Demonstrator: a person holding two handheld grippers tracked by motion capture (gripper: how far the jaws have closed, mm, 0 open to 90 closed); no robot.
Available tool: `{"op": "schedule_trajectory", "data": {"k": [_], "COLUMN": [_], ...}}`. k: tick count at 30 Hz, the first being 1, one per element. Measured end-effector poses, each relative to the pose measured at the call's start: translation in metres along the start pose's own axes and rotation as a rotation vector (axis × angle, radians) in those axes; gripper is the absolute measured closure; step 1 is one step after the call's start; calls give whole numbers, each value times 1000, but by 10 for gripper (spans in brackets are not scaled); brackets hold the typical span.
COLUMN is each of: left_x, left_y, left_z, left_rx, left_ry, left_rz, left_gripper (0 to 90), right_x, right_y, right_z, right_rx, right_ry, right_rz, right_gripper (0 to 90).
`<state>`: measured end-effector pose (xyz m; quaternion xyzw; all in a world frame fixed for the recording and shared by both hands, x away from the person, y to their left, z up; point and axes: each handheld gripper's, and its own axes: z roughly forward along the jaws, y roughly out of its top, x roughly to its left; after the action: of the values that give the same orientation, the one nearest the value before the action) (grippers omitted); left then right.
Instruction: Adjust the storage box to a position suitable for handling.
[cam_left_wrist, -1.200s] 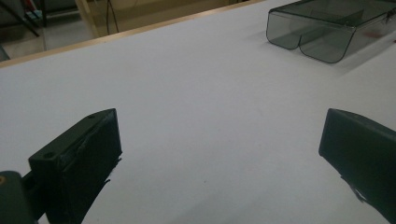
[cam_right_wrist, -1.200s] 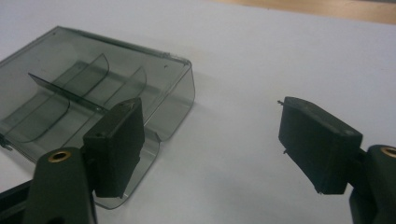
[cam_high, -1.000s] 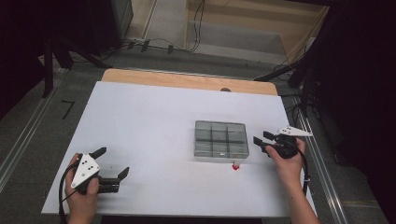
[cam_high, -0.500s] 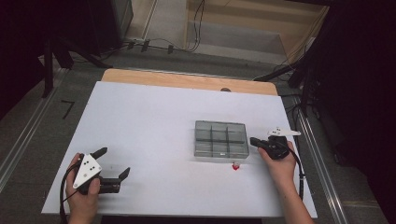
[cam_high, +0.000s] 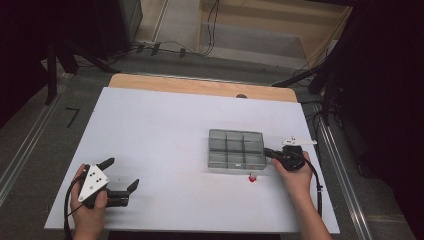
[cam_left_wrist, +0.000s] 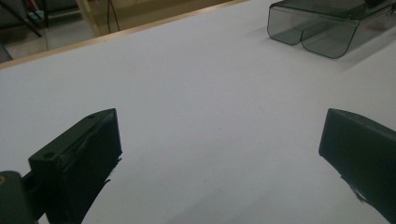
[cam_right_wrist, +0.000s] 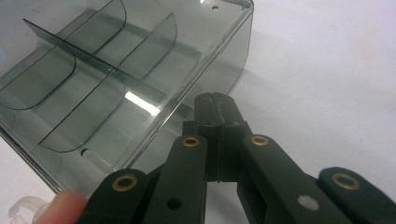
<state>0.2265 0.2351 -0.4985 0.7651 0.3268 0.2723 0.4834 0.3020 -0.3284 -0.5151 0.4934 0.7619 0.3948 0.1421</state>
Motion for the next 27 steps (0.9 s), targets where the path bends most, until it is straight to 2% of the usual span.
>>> {"op": "schedule_trajectory", "data": {"k": [8, 19, 27], "left_x": [0, 0, 1], "left_y": [0, 0, 0], "left_z": [0, 0, 0], "left_rx": [3, 3, -2], "left_ry": [4, 10, 3], "left_rz": [3, -1, -11], "left_gripper": [0, 0, 0], "right_x": [3, 17, 34], "right_y": [1, 10, 17], "right_z": [0, 4, 13], "right_rx": [3, -1, 4], "right_ry": [-5, 10, 30], "right_rz": [9, -12, -27], "right_gripper": [885, 885, 885]}}
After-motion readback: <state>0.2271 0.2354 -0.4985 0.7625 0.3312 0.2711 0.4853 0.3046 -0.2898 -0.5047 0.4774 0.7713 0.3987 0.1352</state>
